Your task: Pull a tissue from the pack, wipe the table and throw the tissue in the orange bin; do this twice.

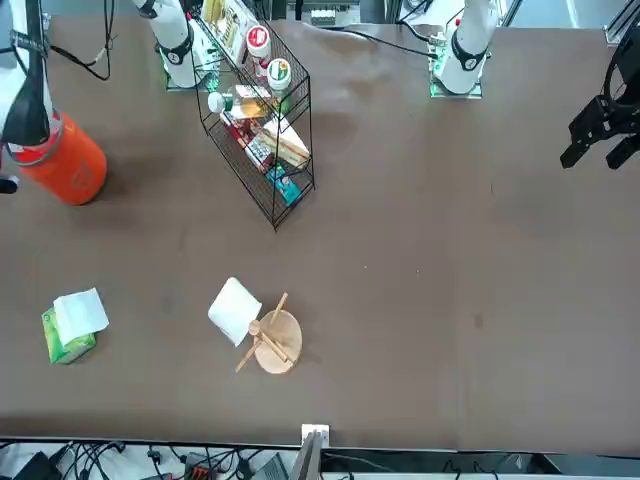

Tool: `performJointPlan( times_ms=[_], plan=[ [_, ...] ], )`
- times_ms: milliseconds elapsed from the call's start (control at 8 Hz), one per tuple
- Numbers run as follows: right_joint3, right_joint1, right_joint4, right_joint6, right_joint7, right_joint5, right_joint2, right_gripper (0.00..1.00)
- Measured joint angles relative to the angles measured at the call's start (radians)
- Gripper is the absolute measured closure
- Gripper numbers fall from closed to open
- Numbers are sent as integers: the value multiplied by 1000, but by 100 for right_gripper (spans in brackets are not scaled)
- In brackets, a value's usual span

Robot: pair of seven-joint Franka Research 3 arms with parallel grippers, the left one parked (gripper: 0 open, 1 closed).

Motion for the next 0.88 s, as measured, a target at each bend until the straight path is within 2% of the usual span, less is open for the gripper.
performJointPlan(
  times_ms=[625,875],
  plan=[
    [0,-95,-93,149,0,0,38,97],
    [0,-111,-108,179,0,0,38,82]
  ],
)
